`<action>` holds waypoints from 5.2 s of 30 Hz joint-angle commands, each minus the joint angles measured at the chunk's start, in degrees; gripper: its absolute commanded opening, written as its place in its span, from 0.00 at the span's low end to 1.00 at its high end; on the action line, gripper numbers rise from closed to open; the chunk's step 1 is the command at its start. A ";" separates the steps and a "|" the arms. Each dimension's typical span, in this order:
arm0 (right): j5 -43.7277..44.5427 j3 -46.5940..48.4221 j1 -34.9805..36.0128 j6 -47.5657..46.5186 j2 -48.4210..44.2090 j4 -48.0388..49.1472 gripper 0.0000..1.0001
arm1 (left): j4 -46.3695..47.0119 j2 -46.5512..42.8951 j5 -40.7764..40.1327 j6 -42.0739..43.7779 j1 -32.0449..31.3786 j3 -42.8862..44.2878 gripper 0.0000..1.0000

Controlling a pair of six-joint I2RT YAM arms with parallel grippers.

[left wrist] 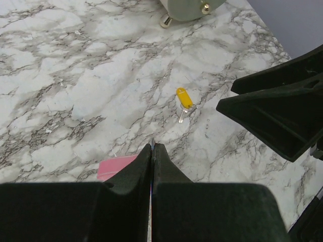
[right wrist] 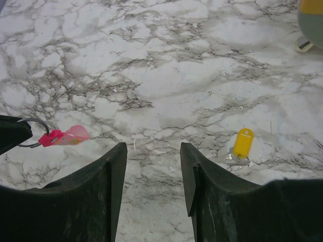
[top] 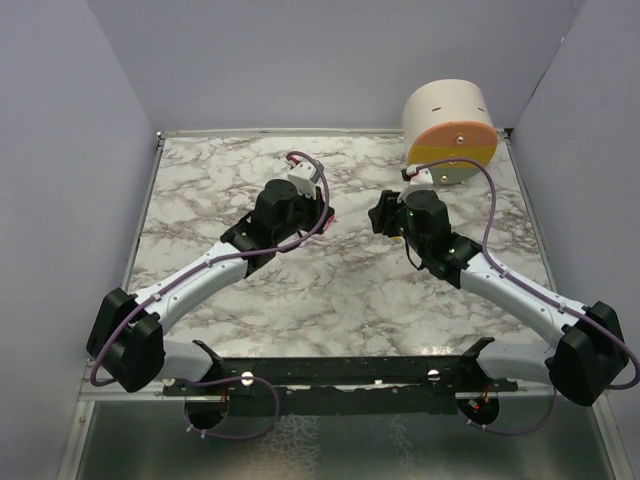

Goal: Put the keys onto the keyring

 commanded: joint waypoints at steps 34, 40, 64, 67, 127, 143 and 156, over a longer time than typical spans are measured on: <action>1.96 5.67 -11.97 -2.89 26.31 -7.60 0.41 | -7.93 5.93 7.57 -1.44 1.52 6.86 0.00; 1.42 6.02 -12.09 -1.96 27.48 -8.04 0.42 | -7.76 6.03 7.61 -1.29 1.82 6.60 0.00; -19.39 -0.06 -16.63 2.88 26.89 -0.66 0.53 | -5.64 4.96 8.24 -1.62 2.41 3.74 0.00; -21.93 0.16 -16.65 3.15 27.40 1.08 0.53 | -5.50 4.72 8.27 -1.66 2.61 3.30 0.00; 0.98 12.82 -8.54 -2.13 35.32 -3.43 0.28 | -3.53 5.59 9.19 -1.31 4.38 1.55 0.00; 2.31 14.05 -8.56 -2.09 36.55 -4.52 0.24 | -3.22 5.55 9.72 -1.31 4.90 1.16 0.00; 3.06 14.07 -8.52 -1.85 36.59 -4.95 0.13 | -3.01 5.68 10.00 -1.31 5.17 0.98 0.00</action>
